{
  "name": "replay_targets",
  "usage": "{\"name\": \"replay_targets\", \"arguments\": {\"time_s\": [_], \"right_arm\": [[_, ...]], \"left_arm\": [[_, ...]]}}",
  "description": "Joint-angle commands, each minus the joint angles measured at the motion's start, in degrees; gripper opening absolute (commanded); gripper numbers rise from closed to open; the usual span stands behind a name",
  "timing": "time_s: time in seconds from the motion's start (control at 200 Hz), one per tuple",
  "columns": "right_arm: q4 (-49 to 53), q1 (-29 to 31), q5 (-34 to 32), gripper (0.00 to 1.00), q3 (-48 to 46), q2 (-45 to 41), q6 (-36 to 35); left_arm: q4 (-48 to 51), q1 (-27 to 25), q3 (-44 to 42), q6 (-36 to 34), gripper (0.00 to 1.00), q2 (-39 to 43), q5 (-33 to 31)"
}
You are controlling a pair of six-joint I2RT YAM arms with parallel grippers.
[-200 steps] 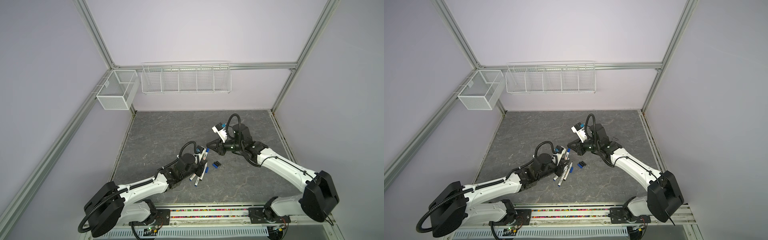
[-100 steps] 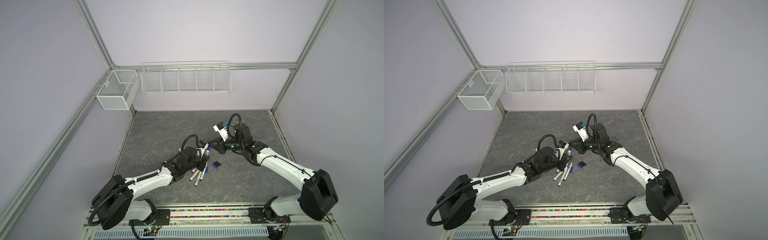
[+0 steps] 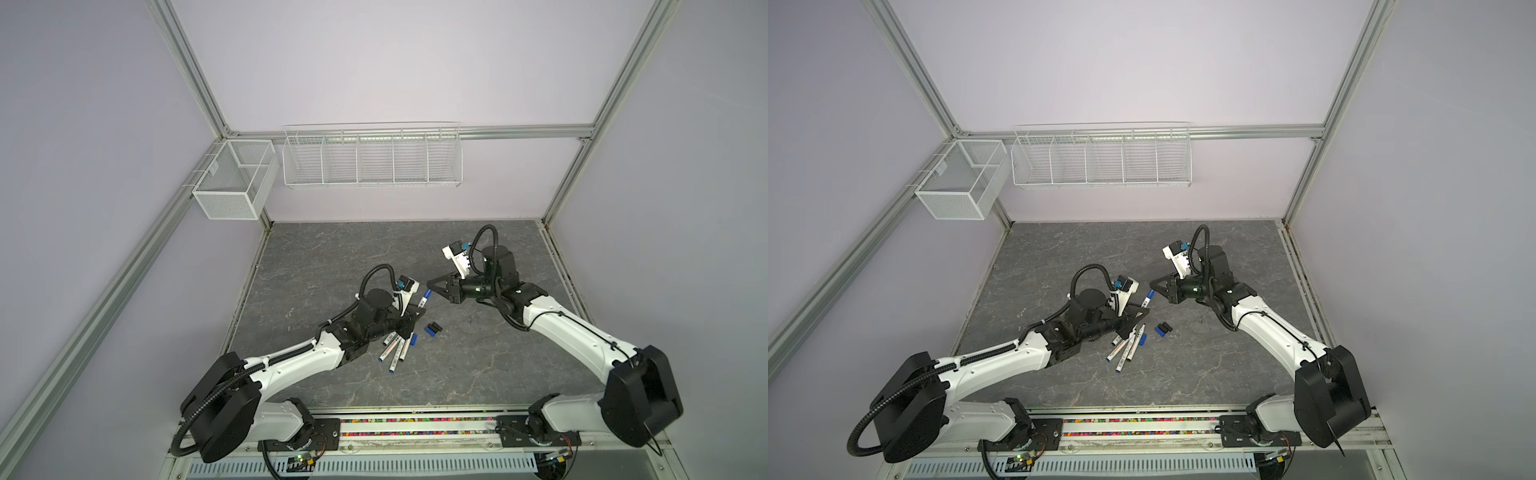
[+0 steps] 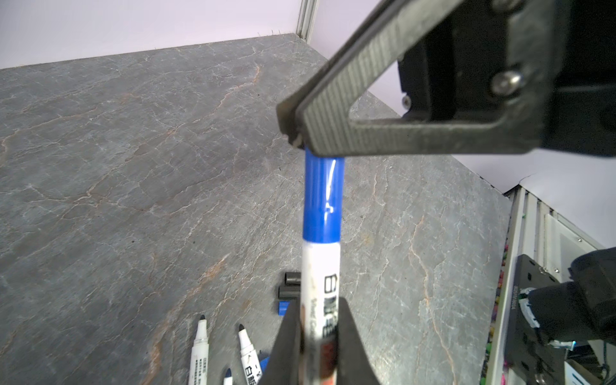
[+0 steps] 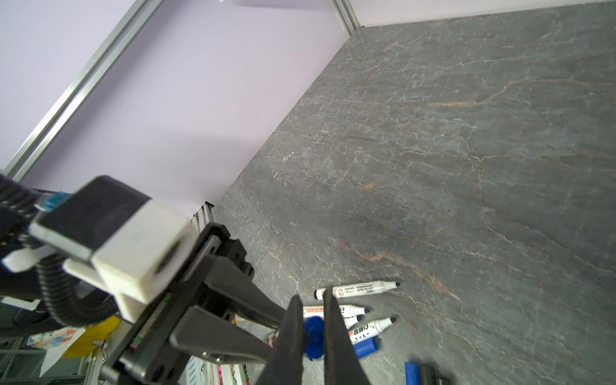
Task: Insert the pens into the pen caps
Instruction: 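Lay the capped marker on the table with the left gripper while the right arm withdraws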
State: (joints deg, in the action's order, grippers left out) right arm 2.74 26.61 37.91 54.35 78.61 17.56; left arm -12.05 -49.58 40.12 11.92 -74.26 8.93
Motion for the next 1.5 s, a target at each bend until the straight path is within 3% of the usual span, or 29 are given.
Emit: {"name": "replay_targets", "arguments": {"time_s": [0.0,0.24,0.37,0.465,0.665,1.01,1.19,1.494], "right_arm": [[19.6,0.8,5.0,0.11,-4.3,2.9,0.8],[18.8,0.6,5.9,0.16,1.6,1.4,1.1],[17.4,-1.2,3.6,0.36,4.7,-1.1,2.8],[15.0,-3.7,2.1,0.43,4.9,-3.2,5.3],[19.3,-5.9,-1.8,0.41,4.3,-3.4,3.7],[21.5,-5.9,-8.4,0.38,1.5,-2.9,5.0],[21.4,-6.0,-9.1,0.37,0.9,-2.3,5.1],[22.4,-6.3,-11.3,0.36,1.5,-1.1,3.5]], "left_arm": [[-21.9,3.4,4.1,4.2,0.0,6.2,-7.2],[-19.4,2.8,-0.2,7.0,0.0,6.1,-6.4],[-19.6,2.7,-3.3,8.7,0.0,4.9,-7.4],[-19.9,2.9,-5.1,10.2,0.0,4.2,-10.0],[-15.4,7.0,-1.7,13.0,0.0,-1.4,-12.5],[-4.9,14.6,12.8,18.3,0.0,-23.4,-15.9],[-1.7,16.3,17.4,19.9,0.0,-30.8,-13.9],[0.1,16.4,18.0,22.1,0.18,-34.7,-12.4]]}}
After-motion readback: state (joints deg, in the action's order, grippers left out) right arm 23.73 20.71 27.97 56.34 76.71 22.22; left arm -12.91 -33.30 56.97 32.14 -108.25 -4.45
